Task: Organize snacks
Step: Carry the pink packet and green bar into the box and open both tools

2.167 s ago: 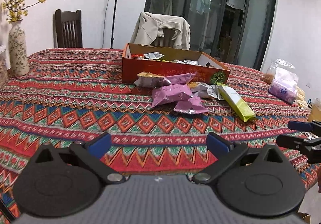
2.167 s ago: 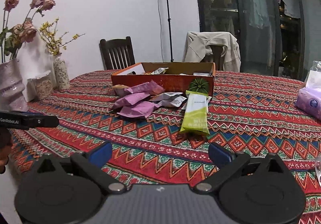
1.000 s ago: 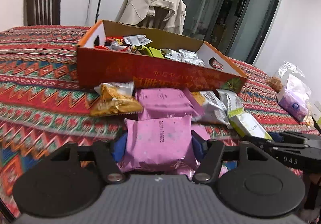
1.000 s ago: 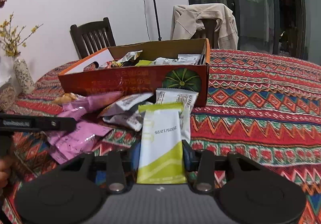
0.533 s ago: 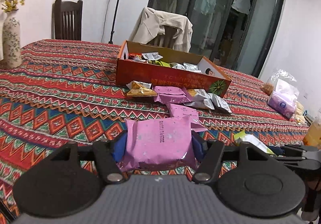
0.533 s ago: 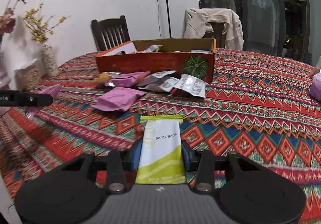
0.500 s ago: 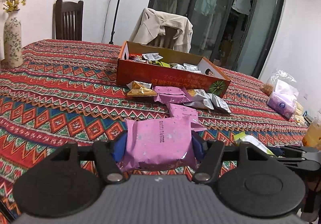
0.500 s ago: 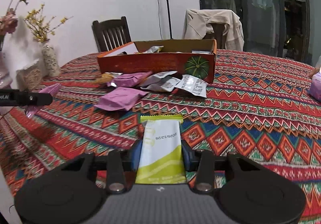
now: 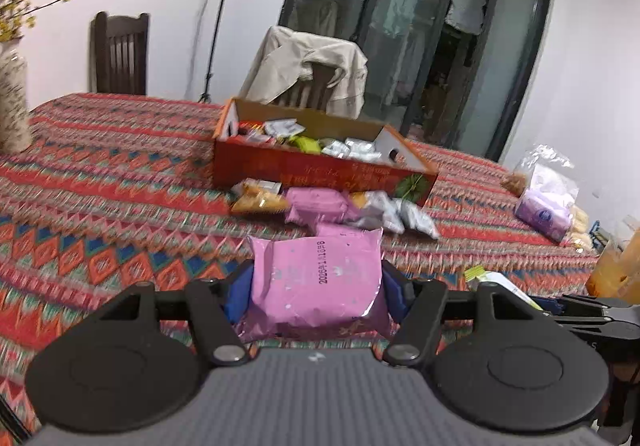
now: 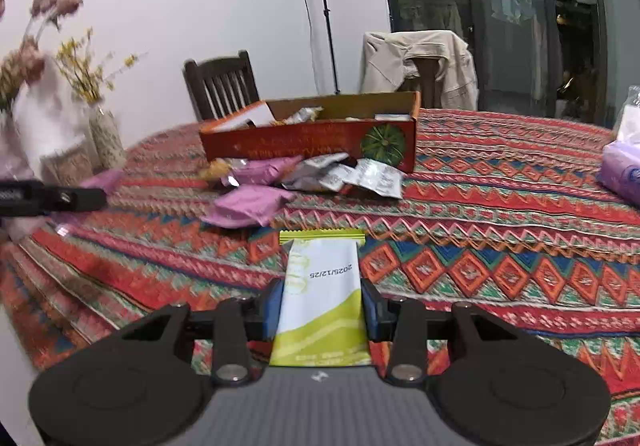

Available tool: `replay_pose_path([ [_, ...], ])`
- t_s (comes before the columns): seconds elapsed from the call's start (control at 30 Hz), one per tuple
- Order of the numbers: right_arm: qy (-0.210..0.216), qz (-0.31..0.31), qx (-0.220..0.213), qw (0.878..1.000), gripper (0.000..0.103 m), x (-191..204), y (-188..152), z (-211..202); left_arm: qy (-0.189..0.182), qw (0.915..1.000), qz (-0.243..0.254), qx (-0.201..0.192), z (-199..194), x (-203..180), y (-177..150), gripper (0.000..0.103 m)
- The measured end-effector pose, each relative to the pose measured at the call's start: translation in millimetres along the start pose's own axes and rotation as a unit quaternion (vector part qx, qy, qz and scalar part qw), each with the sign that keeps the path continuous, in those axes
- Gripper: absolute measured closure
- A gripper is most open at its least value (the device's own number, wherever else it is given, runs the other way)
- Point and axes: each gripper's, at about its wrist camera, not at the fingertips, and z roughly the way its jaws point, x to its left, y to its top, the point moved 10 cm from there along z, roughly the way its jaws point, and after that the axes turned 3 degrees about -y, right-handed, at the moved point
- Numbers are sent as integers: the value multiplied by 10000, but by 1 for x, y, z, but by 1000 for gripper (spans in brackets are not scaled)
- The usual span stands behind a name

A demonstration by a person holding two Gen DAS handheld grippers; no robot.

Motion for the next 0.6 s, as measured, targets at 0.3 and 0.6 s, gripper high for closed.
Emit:
replay_pose_path([
  [0.3, 323, -196, -476, 9982, 64, -10, 87, 29, -189, 9991, 320, -211, 83, 0, 92, 37],
  [0.6, 573, 288, -730, 9953, 64, -46, 202, 123, -12, 9992, 339, 194, 210, 17, 139, 37],
])
